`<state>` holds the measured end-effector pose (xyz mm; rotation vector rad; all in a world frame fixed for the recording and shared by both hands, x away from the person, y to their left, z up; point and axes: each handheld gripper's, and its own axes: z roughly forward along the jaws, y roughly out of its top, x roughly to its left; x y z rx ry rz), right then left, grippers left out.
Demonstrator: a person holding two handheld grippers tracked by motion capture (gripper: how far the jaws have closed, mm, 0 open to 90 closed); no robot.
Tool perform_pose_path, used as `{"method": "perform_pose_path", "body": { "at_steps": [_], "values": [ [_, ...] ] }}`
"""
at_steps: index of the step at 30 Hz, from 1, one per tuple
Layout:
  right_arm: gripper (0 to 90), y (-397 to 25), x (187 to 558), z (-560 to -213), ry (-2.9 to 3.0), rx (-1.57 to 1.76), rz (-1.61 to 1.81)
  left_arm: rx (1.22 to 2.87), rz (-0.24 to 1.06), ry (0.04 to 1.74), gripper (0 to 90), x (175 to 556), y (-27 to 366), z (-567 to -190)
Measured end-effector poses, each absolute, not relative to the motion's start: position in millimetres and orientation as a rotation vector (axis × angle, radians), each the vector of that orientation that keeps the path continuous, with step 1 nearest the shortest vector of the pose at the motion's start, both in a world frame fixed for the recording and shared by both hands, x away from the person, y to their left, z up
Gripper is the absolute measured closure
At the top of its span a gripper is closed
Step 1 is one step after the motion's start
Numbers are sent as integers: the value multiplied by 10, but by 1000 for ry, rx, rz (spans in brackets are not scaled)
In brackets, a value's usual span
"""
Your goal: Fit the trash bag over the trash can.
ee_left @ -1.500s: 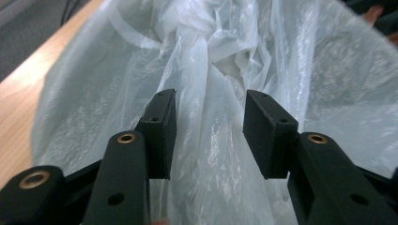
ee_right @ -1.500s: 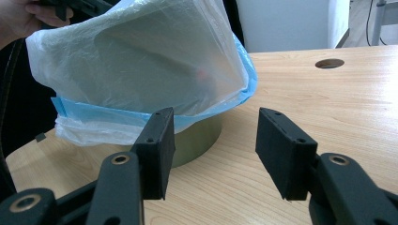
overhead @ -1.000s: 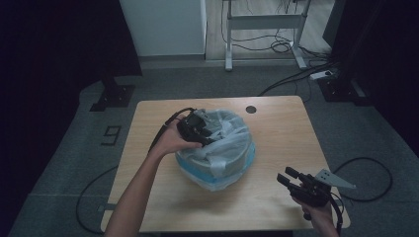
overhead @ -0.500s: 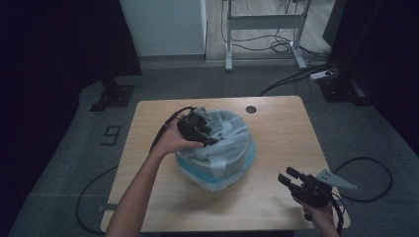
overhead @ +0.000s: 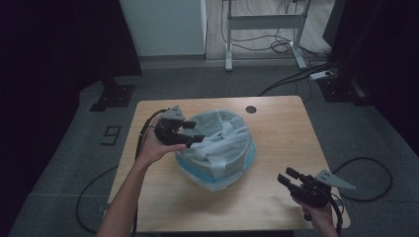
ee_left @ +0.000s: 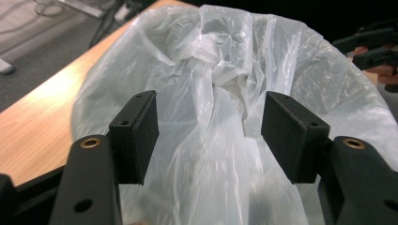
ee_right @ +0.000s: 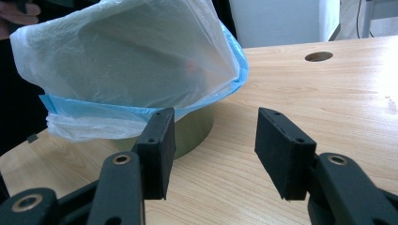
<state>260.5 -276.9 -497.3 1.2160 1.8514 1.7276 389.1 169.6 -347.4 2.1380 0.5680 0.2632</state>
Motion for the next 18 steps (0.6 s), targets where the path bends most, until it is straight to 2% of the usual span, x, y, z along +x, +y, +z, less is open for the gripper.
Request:
{"method": "perform_pose_path", "body": {
  "at_steps": [18],
  "values": [
    [471,-2797,2616,-5006,1846,1238,1703,1996,326,679,352,3309,2484,-3777]
  ]
}}
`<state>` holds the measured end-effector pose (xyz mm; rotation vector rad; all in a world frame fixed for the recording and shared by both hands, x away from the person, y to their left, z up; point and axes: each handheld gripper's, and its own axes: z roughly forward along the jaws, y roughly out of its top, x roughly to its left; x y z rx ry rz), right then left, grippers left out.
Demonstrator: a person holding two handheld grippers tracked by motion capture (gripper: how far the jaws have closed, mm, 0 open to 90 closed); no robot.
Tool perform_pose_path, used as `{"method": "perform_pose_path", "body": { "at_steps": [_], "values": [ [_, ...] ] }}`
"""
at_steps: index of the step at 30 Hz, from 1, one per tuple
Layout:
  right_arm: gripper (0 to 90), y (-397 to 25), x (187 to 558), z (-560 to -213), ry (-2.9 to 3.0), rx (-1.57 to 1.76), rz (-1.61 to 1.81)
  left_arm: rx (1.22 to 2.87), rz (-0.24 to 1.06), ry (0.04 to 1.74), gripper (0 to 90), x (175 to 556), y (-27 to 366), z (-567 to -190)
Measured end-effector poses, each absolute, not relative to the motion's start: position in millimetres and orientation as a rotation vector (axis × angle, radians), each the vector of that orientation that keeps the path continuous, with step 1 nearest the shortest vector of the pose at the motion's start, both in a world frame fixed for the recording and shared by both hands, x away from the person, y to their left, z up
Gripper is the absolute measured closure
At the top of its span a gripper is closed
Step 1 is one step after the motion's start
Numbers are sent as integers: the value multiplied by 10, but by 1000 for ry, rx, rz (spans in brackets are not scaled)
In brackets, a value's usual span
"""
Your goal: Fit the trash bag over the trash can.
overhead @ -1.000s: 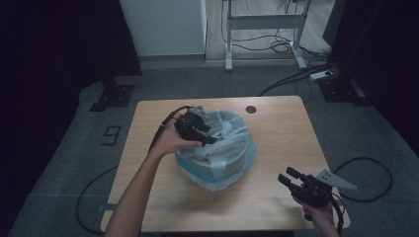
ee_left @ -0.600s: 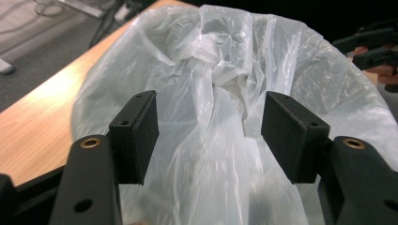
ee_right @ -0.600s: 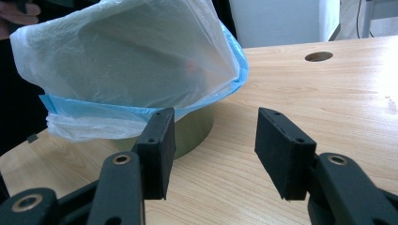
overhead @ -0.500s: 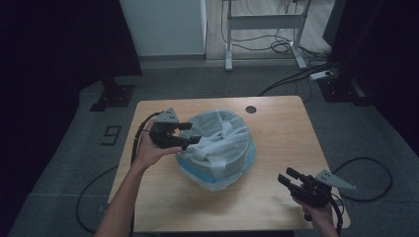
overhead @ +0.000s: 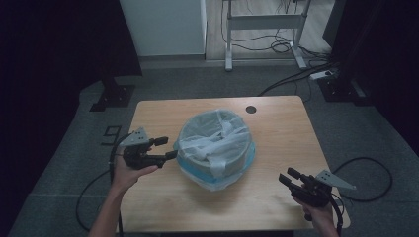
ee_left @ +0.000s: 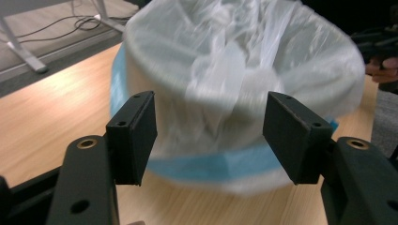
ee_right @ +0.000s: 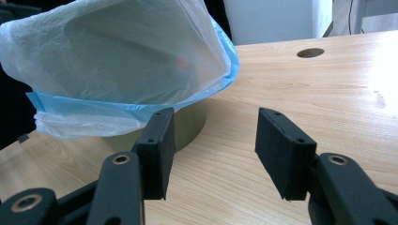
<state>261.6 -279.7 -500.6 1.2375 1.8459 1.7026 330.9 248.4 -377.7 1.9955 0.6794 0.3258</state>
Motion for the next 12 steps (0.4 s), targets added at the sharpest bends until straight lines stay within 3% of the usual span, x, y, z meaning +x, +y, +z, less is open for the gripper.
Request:
{"method": "perform_pose_path", "body": {
  "at_steps": [12],
  "values": [
    [446,-2744,2633,-4990,1853,1216,1685,1979,345,738,336,3228,2713,-3883]
  ]
}}
